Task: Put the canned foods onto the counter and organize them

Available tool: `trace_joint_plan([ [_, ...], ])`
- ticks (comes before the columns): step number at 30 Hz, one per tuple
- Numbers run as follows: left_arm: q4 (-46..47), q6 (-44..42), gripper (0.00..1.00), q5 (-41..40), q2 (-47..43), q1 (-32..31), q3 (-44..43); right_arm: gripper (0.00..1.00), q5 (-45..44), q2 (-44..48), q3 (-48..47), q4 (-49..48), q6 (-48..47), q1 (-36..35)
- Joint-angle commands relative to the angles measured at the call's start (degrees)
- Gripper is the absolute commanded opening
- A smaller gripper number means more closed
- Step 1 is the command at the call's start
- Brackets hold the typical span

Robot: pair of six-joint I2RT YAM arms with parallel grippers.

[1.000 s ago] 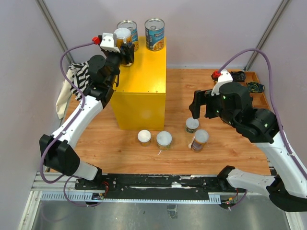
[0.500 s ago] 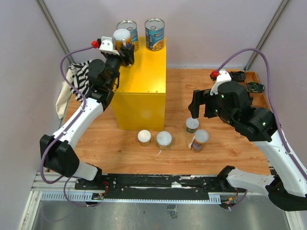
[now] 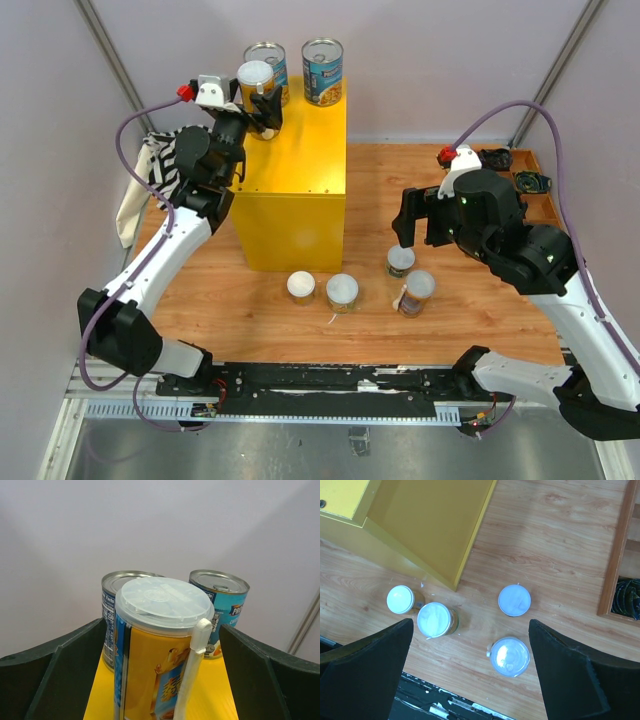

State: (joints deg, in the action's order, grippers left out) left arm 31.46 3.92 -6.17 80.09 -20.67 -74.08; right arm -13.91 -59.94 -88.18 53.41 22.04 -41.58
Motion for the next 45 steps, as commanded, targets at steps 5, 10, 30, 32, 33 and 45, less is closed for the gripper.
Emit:
trace_joint_plan([
  [5, 2.51, 1.38, 0.99, 0.42, -2.84, 0.53, -0.44, 0.98, 0.18, 0.66, 0.52, 0.20, 0.36, 0.65],
  [10, 0.21, 3.16, 0.99, -0.46, -5.00, 0.52, -1.53, 0.98, 0.47, 0.52, 1.07, 0.66, 0.76, 0.69],
  [30, -10.96, 3.61, 0.99, -4.50, -20.95, -14.77, 3.78, 0.98, -1.48, 4.57, 13.41, 6.00, 10.09, 1.35],
  [32, -10.94, 3.63, 0.99, -5.08, -23.05, -17.32, 5.47, 0.98, -1.68, 5.94, 15.69, 6.77, 12.61, 1.33],
  [33, -11.11, 3.52, 0.99, -5.43, -23.94, -18.70, 6.33, 0.98, -1.85, 6.47, 16.68, 7.31, 14.06, 1.35],
  [45, -13.76, 2.60, 0.99, -8.36, -28.40, -31.79, 11.17, 0.98, -8.04, 10.58, 24.73, 14.46, 40.23, 1.34],
])
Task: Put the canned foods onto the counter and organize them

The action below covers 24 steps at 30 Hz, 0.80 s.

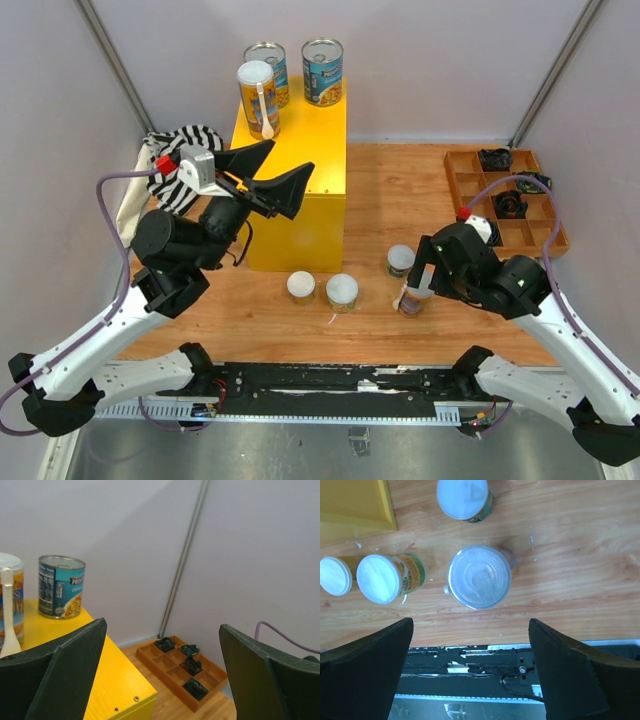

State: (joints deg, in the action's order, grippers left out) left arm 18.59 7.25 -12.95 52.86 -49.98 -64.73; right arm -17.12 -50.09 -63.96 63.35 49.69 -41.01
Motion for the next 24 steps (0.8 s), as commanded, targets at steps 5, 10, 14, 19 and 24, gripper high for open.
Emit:
trace_joint_plan([
  [5, -0.91, 0.30, 0.99, -1.91, -2.23, -4.60, 4.11, 0.98, -5.72, -1.77, -0.20, 7.62, 20.03, 0.78],
  [10, -1.59, 1.12, 0.99, -2.10, -2.85, -6.00, 5.18, 0.98, -4.44, -7.68, -1.86, 10.41, 25.65, 0.81],
  [14, -2.06, 1.10, 0.99, -1.92, -3.91, -6.77, 6.14, 0.98, -3.76, -11.54, -2.62, 9.90, 26.69, 0.78],
  [19, -2.16, 0.71, 0.99, -1.30, -4.93, -7.06, 6.93, 0.98, -5.72, -13.37, -2.81, 8.83, 27.41, 1.12],
  [24, -1.62, 0.62, 0.99, 0.01, -4.66, -7.09, 7.37, 0.98, -4.88, -15.03, -2.07, 8.63, 26.29, 2.85],
])
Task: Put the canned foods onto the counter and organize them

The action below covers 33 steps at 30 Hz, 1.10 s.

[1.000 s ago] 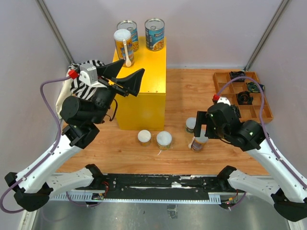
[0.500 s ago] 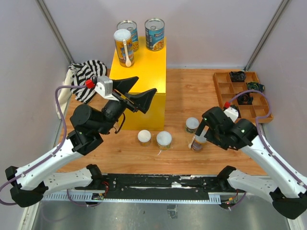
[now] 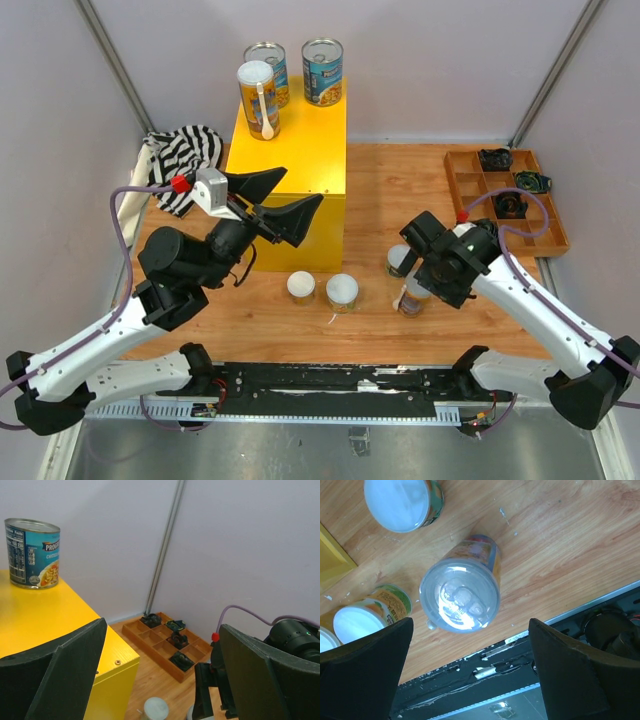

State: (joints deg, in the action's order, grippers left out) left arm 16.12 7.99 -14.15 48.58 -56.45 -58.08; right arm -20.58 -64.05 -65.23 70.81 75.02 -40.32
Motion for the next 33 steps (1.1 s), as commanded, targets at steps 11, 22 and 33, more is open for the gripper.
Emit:
trace_joint_plan([
  [11, 2.17, 0.44, 0.99, 2.18, -0.90, -0.67, 3.03, 0.98, 1.53, -1.92, 4.08, -6.22, -2.20, 5.24],
  [22, 2.75, 1.36, 0.99, 1.78, -1.56, -0.72, 5.14, 0.92, 2.73, -3.28, 6.53, -9.99, -5.42, 6.18],
  [33, 3.65, 2.02, 0.99, 2.09, -1.64, -0.86, 6.13, 0.45, 5.49, -1.95, 8.50, -14.75, -11.58, 6.22],
])
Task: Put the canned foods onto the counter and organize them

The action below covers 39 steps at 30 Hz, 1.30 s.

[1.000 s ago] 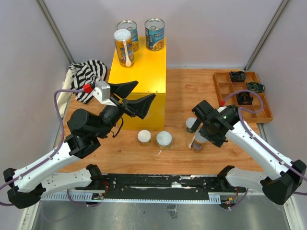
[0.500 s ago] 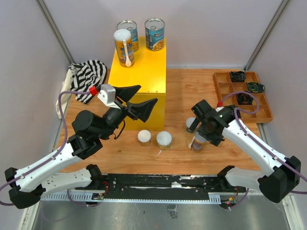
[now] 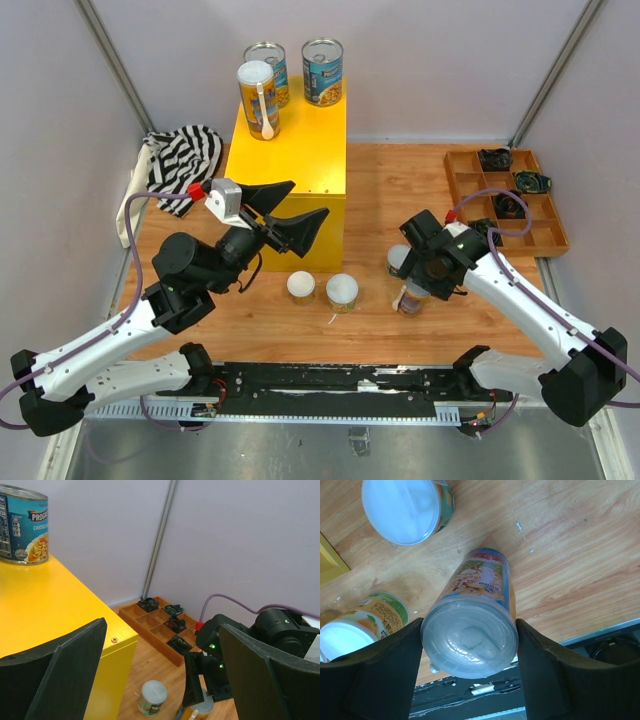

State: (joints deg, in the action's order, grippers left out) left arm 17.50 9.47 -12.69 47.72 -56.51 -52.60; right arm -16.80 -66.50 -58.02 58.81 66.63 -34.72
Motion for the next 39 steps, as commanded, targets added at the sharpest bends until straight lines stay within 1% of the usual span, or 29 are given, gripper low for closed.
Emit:
trace_joint_plan([
  [1, 2.25, 0.62, 0.99, 0.71, -0.90, -0.74, 0.72, 0.41, 2.06, 0.39, 1.20, -2.92, -4.03, 0.62],
  [4, 1.57, 0.56, 0.99, 1.42, -1.14, -0.79, 0.74, 0.27, 3.60, 0.47, 0.16, -4.05, -7.83, 0.63],
  [7, 0.53, 0.13, 0.99, 3.21, -1.62, -0.79, 0.91, 0.11, 6.54, 0.65, -1.48, -6.47, -14.17, 0.68],
  [8, 0.21, 0.11, 0.99, 3.89, -1.81, -0.75, 1.04, 0.07, 7.60, 0.58, -2.49, -6.84, -16.46, 0.72],
  [11, -0.91, 0.17, 0.99, 6.76, -2.17, -0.79, 1.05, 0.02, 11.08, 0.18, -5.83, -7.38, -24.28, 0.63],
  [14, -2.55, 0.24, 0.99, 10.19, -2.00, -0.75, 0.46, 0.01, 15.11, 0.99, -9.00, -8.71, -30.74, 0.62],
  [18, -4.40, 0.72, 0.99, 13.86, -1.68, -0.78, -0.30, 0.01, 19.70, 3.21, -13.00, -9.98, -37.92, 0.62],
  [21, -4.67, 1.47, 0.99, 15.95, -1.60, -0.79, -0.38, 0.01, 22.88, 3.52, -17.79, -8.02, -42.55, 0.64],
  [25, -4.87, 2.50, 0.99, 18.78, -1.19, -0.78, -0.67, 0.01, 28.41, 2.52, -25.00, -3.01, -47.47, 0.62],
  [29, -6.10, 3.34, 0.99, 22.74, 0.28, -0.79, -2.01, 0.01, 33.71, 2.87, -30.89, 0.53, -49.74, 0.45],
  [34, -6.95, 2.74, 0.99, 27.47, 2.28, -0.78, -2.69, 0.01, 40.09, 3.30, -36.06, 2.81, -50.46, -0.67],
  [39, -7.01, 1.23, 0.99, 31.10, 4.17, -0.77, -2.86, 0.01, 43.92, 2.78, -40.00, 5.21, -51.12, -2.98],
])
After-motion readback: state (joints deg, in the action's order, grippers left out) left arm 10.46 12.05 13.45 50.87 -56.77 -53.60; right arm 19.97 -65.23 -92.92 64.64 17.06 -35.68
